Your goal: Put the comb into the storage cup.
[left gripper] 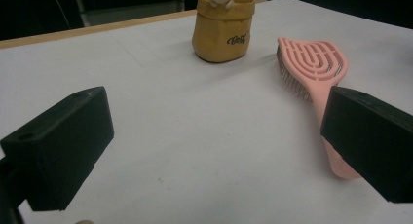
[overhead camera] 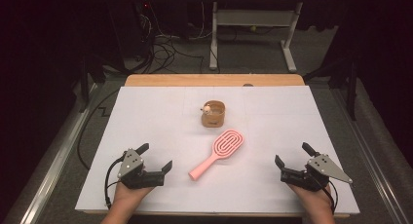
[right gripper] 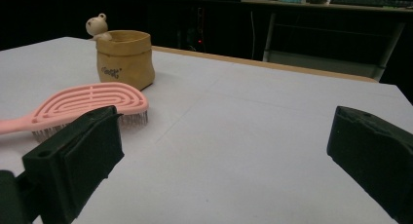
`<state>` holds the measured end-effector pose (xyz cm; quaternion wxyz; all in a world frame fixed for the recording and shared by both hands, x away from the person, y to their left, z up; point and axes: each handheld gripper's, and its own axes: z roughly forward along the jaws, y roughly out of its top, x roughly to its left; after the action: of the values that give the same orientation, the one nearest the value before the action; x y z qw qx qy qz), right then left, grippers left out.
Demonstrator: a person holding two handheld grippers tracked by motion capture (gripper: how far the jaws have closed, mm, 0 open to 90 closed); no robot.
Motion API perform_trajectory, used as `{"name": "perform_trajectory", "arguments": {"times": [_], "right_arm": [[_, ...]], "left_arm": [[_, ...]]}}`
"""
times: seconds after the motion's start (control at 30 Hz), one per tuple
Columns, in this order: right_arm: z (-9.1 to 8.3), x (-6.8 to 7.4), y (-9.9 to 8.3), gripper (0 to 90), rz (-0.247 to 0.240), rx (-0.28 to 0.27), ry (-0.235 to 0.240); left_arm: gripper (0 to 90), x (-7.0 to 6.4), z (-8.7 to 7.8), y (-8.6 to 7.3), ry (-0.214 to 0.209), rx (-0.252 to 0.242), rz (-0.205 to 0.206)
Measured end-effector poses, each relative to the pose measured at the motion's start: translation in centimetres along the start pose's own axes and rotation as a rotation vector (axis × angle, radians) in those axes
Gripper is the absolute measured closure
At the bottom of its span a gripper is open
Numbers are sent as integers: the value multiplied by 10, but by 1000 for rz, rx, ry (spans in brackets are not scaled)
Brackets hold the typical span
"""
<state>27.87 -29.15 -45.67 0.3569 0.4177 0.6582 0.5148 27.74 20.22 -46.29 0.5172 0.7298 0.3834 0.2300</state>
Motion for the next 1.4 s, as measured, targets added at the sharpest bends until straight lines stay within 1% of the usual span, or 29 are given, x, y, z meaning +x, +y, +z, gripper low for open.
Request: {"name": "perform_trajectory", "arguments": {"times": [0.1, 0.27, 0.33, 0.57, 0.63, 0.7, 0.8, 0.87, 1.23, 1.3, 1.4], "right_arm": [[-1, -3, -2, 4, 9, 13, -10], [-7, -1, 0, 4, 10, -9, -19], [-7, 2, 1, 4, -7, -9, -19], [-5, 6, 1, 4, -20, 2, -16], [-5, 5, 0, 4, -22, 15, -14], [-5, 4, -2, 4, -11, 17, -8], [-5, 5, -2, 4, -14, 15, -13], [-5, 6, -2, 4, -25, 10, -13], [-5, 8, -1, 4, -37, 7, -7], [-5, 9, 0, 4, -42, 6, -7], [-3, 9, 0, 4, -46, 7, -7]], "left_arm": [[0, 1, 1, 0, -8, 4, -15], [0, 1, 0, 1, -1, -4, -14], [0, 2, -2, 1, -2, -8, -20], [0, 5, -3, 1, 6, -11, -42], [0, 4, -2, 2, 2, -5, -38], [0, 1, -1, 2, 0, 1, -21], [0, -3, 2, 3, -9, 6, -8], [0, -6, 3, 4, -16, 10, -3], [0, -14, 6, 5, -45, 18, -6], [0, -15, 6, 4, -50, 6, -3], [0, -15, 5, 4, -60, -4, -11]]}}
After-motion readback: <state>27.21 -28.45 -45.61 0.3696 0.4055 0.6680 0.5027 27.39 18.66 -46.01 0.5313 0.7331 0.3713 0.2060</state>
